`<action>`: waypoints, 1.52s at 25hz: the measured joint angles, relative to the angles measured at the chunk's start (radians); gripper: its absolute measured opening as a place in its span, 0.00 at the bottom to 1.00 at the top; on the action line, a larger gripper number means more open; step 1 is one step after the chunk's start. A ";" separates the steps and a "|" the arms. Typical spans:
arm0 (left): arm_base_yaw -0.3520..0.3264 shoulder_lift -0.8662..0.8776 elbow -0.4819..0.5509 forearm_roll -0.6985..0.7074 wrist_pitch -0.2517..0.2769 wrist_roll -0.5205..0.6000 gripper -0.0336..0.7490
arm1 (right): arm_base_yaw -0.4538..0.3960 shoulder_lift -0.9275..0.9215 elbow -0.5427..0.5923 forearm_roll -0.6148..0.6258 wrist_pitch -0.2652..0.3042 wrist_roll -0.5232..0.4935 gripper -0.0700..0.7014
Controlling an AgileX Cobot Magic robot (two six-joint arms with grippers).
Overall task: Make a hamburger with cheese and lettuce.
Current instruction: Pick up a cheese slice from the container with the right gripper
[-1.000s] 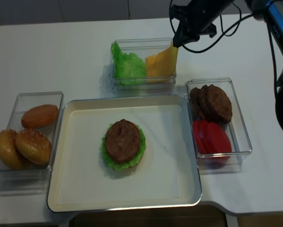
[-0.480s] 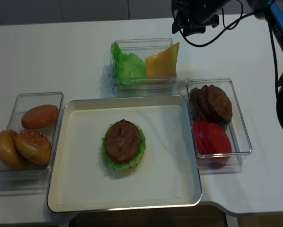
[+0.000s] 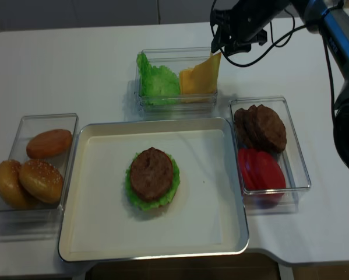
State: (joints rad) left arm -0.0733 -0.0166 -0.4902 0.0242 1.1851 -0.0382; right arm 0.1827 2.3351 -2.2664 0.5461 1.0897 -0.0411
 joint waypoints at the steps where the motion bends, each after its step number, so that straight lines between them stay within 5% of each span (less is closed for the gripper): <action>1: 0.000 0.000 0.000 0.000 0.000 0.000 0.66 | 0.000 0.002 0.000 0.001 -0.003 0.000 0.53; 26: 0.000 0.000 0.000 0.000 0.000 0.000 0.66 | 0.000 0.032 0.000 0.037 0.003 -0.016 0.53; 38: 0.000 0.000 0.000 0.000 0.000 0.000 0.66 | 0.000 0.032 0.000 0.049 0.011 -0.018 0.38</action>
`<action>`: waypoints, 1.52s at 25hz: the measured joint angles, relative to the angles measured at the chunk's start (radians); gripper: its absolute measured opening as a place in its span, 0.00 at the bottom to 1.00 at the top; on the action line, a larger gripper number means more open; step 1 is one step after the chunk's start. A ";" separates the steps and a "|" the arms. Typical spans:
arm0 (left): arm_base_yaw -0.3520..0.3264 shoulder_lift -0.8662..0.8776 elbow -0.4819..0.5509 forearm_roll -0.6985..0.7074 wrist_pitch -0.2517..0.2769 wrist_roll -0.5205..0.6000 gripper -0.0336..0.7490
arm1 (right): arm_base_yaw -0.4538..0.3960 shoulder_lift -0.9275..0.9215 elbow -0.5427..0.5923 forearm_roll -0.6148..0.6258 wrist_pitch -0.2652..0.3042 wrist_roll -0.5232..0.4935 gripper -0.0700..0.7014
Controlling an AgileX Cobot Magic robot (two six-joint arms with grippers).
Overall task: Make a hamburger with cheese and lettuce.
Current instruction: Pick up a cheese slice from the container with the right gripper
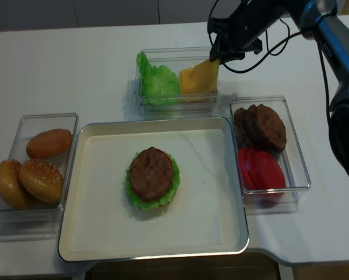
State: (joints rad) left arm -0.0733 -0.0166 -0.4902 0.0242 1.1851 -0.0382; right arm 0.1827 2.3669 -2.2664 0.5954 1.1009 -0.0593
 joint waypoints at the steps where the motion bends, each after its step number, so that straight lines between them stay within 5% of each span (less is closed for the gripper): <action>1: 0.000 0.000 0.000 0.000 0.000 0.000 0.66 | 0.000 0.000 0.000 0.000 0.000 0.000 0.37; 16: 0.000 0.000 0.000 0.000 0.000 0.000 0.66 | 0.000 0.000 0.000 0.012 0.013 0.000 0.16; 38: 0.000 0.000 0.000 0.000 0.000 0.000 0.66 | -0.002 -0.004 -0.023 0.030 0.044 0.000 0.15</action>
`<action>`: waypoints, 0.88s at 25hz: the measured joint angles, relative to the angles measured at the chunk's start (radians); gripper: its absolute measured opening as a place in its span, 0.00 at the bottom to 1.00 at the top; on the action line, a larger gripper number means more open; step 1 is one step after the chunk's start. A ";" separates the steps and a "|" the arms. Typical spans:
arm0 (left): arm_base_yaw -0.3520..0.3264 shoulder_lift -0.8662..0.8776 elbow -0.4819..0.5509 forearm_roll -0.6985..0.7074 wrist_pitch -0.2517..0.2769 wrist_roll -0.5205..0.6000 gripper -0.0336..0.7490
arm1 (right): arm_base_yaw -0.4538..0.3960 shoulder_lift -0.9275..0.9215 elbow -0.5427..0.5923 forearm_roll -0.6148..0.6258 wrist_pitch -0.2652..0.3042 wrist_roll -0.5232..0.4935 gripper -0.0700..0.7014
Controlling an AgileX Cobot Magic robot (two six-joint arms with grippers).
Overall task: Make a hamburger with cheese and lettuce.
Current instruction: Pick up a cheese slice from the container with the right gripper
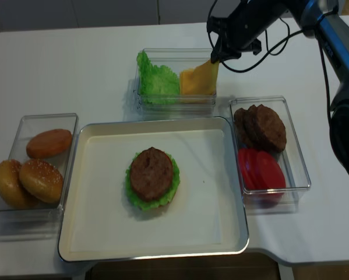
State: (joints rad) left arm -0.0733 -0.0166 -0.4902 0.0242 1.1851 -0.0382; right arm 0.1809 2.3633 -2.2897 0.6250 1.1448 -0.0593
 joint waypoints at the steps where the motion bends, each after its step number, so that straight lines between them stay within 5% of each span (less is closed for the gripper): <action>1: 0.000 0.000 0.000 0.000 0.000 0.000 0.66 | 0.000 0.000 -0.015 0.000 0.002 0.000 0.15; 22: 0.000 0.000 0.000 0.000 0.000 0.000 0.66 | 0.000 -0.002 -0.052 -0.016 0.093 0.019 0.15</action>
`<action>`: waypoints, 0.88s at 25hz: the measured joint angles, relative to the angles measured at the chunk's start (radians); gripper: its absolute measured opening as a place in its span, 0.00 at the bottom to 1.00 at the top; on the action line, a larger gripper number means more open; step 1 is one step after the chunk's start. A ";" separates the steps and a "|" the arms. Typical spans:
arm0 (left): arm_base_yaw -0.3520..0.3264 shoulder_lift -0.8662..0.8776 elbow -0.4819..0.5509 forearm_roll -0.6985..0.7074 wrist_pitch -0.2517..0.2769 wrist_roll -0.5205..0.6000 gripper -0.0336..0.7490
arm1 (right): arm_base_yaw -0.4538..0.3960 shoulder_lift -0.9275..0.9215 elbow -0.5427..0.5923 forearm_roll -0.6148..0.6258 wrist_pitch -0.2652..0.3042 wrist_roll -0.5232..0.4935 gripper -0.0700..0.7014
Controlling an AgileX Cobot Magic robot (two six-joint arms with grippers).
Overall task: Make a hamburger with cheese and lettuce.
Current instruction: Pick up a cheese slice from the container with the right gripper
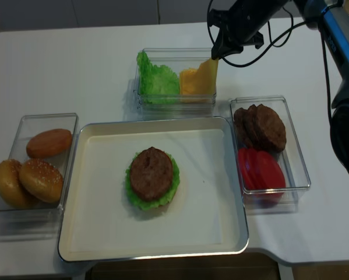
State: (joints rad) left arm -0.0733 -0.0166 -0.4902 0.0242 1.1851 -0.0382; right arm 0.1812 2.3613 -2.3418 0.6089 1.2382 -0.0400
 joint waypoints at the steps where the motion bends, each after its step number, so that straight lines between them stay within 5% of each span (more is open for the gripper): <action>1: 0.000 0.000 0.000 0.000 0.000 0.000 0.66 | 0.000 0.000 0.000 0.000 0.002 0.000 0.15; 22: 0.000 0.000 0.000 0.000 0.000 0.000 0.66 | 0.068 -0.078 -0.004 -0.012 0.006 0.000 0.15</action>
State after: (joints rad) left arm -0.0733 -0.0166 -0.4902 0.0242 1.1851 -0.0382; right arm 0.2490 2.2830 -2.3462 0.5971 1.2445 -0.0400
